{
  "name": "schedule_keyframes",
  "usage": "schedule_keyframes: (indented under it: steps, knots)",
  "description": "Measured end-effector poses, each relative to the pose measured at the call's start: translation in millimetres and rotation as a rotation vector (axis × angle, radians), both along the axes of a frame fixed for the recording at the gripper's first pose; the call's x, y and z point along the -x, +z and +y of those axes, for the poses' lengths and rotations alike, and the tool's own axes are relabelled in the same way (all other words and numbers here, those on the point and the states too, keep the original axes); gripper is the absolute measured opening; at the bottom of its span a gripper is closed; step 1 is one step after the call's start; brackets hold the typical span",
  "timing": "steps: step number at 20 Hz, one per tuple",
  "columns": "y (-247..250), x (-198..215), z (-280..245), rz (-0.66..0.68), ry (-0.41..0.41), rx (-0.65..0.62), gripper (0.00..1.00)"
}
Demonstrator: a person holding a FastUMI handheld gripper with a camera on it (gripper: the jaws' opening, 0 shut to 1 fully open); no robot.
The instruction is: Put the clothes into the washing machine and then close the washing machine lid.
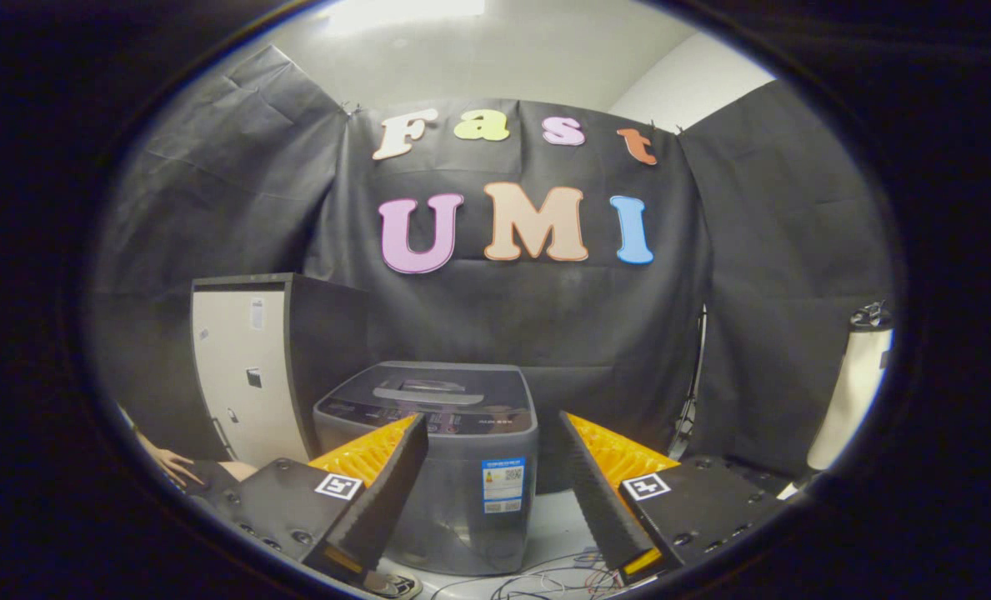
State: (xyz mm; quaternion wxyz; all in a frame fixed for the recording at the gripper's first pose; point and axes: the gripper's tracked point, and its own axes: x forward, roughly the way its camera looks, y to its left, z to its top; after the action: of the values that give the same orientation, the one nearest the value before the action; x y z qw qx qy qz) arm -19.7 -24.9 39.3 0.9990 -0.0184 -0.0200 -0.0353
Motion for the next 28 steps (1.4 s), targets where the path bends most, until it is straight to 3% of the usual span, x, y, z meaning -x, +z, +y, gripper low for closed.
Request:
schedule_keyframes:
  steps: [28]
  knots:
    - [-46, 2, -2, 0.085, -0.002, 0.021, 0.97]
